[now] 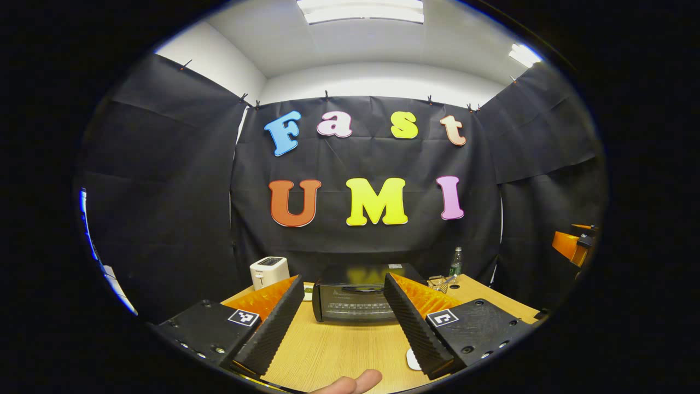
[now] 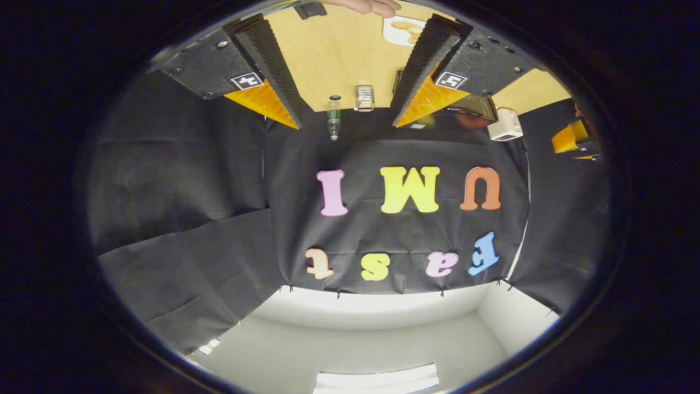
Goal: Open the electric oven with the left hand, put the food in, and close the electric oven.
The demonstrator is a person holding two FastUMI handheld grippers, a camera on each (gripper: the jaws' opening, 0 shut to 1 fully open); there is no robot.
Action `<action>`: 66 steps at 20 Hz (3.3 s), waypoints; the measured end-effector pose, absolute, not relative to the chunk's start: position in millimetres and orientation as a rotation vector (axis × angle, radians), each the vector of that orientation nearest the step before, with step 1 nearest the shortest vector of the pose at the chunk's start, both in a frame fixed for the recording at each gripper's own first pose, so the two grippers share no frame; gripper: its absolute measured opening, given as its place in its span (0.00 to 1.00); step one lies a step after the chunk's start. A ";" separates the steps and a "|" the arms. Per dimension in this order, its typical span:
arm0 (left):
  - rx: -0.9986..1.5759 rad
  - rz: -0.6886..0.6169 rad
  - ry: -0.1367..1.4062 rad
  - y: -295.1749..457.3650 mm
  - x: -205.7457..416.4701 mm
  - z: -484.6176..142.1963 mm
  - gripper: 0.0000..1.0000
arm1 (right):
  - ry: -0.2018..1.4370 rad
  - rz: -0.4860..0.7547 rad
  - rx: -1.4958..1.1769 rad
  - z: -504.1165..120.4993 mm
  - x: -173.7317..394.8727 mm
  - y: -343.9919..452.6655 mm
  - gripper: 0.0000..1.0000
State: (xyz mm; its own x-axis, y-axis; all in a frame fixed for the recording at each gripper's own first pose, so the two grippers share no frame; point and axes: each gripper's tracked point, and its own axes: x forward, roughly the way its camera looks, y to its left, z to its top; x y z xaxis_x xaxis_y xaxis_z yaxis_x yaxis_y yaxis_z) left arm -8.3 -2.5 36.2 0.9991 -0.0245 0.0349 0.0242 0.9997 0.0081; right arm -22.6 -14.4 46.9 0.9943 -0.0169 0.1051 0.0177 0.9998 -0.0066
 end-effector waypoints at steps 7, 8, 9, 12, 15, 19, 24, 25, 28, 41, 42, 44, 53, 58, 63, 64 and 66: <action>-0.011 -0.048 0.011 -8.3 19.6 23.1 0.95 | -0.097 0.003 -0.016 46.3 -13.3 -11.5 0.99; -0.007 -0.056 0.024 -9.1 27.7 20.0 0.95 | -0.097 0.007 -0.013 45.4 -12.2 -10.4 0.99; -0.004 -0.058 0.035 -8.9 36.4 16.9 0.95 | -0.101 0.015 -0.011 46.2 -9.6 -8.0 0.99; -0.008 -0.081 0.032 -16.7 67.0 14.6 0.95 | -0.115 0.033 0.007 47.2 -4.6 -1.8 0.99; -0.029 -0.118 0.065 -27.3 105.1 -0.7 0.95 | -0.127 0.048 0.001 46.1 -4.3 3.9 0.99; -0.039 -0.153 0.077 -37.3 165.5 -18.9 0.96 | -0.154 0.082 0.007 42.2 -3.8 11.2 0.99; -0.011 -0.130 0.143 -47.1 230.4 -62.7 0.95 | -0.145 0.040 0.016 27.3 5.5 -6.9 0.99; -0.001 -0.129 0.156 -49.8 242.1 -72.0 0.94 | -0.149 0.008 0.015 25.6 5.9 -17.1 0.99; 0.010 -0.113 0.210 -53.5 266.6 -101.5 0.94 | -0.162 -0.026 0.002 18.8 0.0 -32.1 0.99; -0.005 -0.112 0.307 -64.7 276.0 -141.6 0.96 | -0.084 -0.056 0.021 -19.2 3.5 -69.8 0.98; 0.010 -0.109 0.299 -63.5 271.2 -139.7 0.96 | -0.085 -0.053 0.017 -19.1 1.2 -69.4 0.98; 0.008 -0.101 0.302 -61.5 262.2 -139.7 0.96 | -0.088 -0.063 0.011 -17.8 -4.3 -73.9 0.98; 0.013 -0.056 0.497 -56.9 183.6 -226.8 0.94 | -0.067 -0.070 0.020 -23.4 -19.6 -69.9 0.99; 0.015 -0.070 0.519 -52.1 153.7 -262.4 0.91 | -0.051 -0.069 0.039 -30.1 -17.1 -69.8 0.99; 0.000 -0.083 0.582 -54.0 143.0 -284.7 0.92 | -0.004 -0.051 0.068 -47.7 -5.5 -60.9 0.99; 0.011 -0.085 0.571 -53.9 143.0 -284.1 0.92 | 0.002 -0.048 0.074 -50.8 -3.5 -59.0 0.99; 0.031 -0.091 0.557 -53.4 143.8 -286.6 0.92 | 0.022 -0.044 0.094 -57.8 1.2 -54.8 0.99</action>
